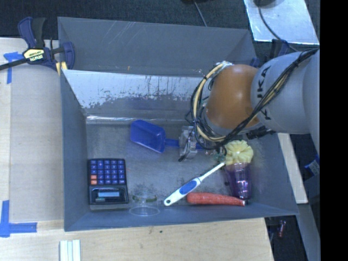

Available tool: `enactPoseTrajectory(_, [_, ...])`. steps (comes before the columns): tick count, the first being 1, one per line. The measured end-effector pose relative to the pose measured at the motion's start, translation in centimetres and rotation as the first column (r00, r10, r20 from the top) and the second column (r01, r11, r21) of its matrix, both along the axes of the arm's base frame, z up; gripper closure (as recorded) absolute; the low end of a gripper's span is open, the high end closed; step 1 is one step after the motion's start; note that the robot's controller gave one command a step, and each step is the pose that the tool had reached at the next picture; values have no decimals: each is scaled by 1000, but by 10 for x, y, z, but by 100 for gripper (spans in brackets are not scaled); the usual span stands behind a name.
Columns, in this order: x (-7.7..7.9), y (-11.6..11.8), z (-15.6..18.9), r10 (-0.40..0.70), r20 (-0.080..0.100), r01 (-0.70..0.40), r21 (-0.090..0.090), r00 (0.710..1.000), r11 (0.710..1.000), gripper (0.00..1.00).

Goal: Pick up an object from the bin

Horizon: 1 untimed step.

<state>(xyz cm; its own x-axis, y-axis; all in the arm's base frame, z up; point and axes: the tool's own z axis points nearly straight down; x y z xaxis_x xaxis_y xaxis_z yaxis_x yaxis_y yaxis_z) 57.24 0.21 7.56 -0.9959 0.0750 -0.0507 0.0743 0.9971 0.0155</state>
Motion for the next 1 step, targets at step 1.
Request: enactPoseTrajectory(1, [0,0,0,0,0,0,0,1000,1000,100])
